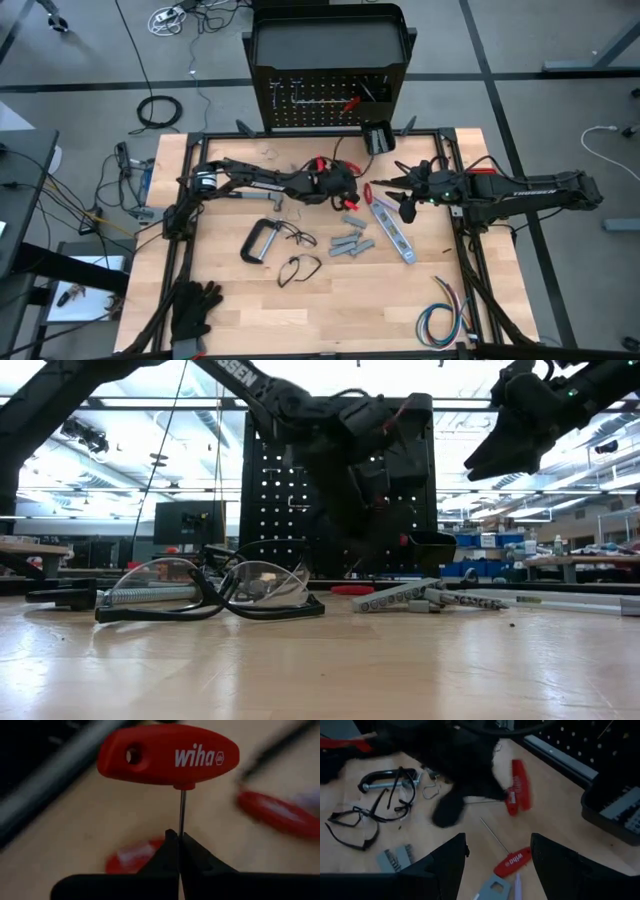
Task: Hang tools onto peg board
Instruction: Unhang the T-shaped metric hex key
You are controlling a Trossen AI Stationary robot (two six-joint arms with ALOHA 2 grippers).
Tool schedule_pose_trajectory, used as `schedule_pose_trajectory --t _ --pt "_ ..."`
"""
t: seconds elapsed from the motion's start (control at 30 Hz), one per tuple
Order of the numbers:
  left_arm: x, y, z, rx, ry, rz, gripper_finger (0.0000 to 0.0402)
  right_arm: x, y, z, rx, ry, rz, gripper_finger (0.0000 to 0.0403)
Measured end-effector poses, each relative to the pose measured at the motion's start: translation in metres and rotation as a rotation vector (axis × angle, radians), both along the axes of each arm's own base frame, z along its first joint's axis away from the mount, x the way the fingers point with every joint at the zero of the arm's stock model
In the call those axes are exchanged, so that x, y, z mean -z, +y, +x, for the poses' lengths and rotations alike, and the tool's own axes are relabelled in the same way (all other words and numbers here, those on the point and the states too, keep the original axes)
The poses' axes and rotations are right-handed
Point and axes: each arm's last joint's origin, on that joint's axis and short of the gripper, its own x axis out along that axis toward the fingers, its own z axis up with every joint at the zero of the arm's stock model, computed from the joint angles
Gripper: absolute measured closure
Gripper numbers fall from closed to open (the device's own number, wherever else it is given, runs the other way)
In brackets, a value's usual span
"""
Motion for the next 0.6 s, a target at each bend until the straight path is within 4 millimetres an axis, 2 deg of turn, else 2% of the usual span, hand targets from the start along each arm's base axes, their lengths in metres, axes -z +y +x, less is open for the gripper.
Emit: schedule_pose_trajectory --t 0.13,0.33,0.47,0.6 --pt "-0.007 -0.005 -0.011 0.092 0.121 -0.104 0.0401 0.001 0.000 0.001 0.001 0.008 0.001 0.0173" --pt "0.001 -0.011 -0.030 0.140 0.338 -0.230 0.0399 0.002 0.000 0.002 0.005 0.007 0.009 0.0173" --pt "0.006 -0.017 -0.033 0.132 0.408 -0.200 0.0387 0.002 0.000 0.004 0.006 0.009 0.009 0.0173" --pt "0.004 -0.026 -0.031 0.201 0.439 -0.139 0.0350 0.003 0.000 0.004 0.006 0.010 0.010 0.0173"
